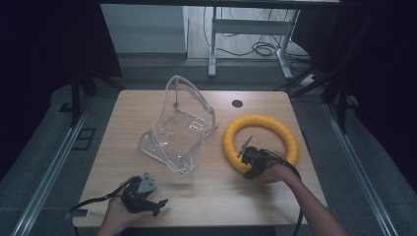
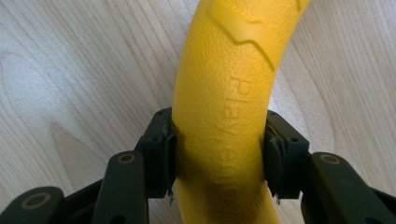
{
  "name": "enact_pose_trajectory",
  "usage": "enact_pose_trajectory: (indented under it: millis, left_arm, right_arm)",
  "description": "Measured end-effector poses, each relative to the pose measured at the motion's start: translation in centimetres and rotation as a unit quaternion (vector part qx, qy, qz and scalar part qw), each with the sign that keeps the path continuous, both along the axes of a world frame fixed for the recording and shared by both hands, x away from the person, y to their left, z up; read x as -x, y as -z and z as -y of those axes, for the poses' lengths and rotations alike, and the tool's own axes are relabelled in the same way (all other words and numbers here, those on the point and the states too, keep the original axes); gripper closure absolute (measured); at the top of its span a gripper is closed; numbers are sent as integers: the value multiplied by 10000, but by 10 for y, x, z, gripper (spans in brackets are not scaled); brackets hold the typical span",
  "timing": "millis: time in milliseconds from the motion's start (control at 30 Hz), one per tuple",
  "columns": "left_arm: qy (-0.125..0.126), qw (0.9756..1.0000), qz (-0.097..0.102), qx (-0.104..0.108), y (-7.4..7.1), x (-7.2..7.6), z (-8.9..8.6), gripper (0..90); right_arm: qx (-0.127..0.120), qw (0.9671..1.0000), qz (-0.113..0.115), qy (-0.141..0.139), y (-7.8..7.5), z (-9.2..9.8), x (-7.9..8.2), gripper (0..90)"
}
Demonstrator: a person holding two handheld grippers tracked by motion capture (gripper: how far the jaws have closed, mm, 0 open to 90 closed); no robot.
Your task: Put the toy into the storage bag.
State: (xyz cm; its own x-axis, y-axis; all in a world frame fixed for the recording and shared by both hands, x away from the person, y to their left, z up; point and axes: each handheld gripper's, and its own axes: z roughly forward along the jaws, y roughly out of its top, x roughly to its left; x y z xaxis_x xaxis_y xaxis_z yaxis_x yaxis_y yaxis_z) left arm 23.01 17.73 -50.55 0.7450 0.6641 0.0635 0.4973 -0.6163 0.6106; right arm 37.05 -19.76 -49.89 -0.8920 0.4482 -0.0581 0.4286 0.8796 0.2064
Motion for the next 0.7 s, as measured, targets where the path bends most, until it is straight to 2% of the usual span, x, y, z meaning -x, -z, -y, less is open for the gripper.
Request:
enact_pose_trajectory:
  millis: [200, 367, 433, 533, 700]
  left_arm:
    - [-6, 10000, 9, 3, 0, 0, 0, 163]
    - [-17, 10000, 33, 2, -1, 0, -1, 163]
    - [-12, 10000, 34, 3, -1, 0, -1, 163]
    - [-7, 10000, 30, 3, -1, 0, -1, 163]
    - [-7, 10000, 22, 10, 0, 0, 0, 163]
  right_arm:
    - [-57, 9999, 102, -50, -11, 3, 0, 517]
    - [-221, 9994, 251, 40, -23, 3, 3, 519]
    - [-323, 9987, 373, 161, -27, 3, 3, 519]
    - [-330, 9979, 507, 224, -33, 5, 3, 520]
    - [-450, 9969, 600, 234, -44, 9, 3, 519]
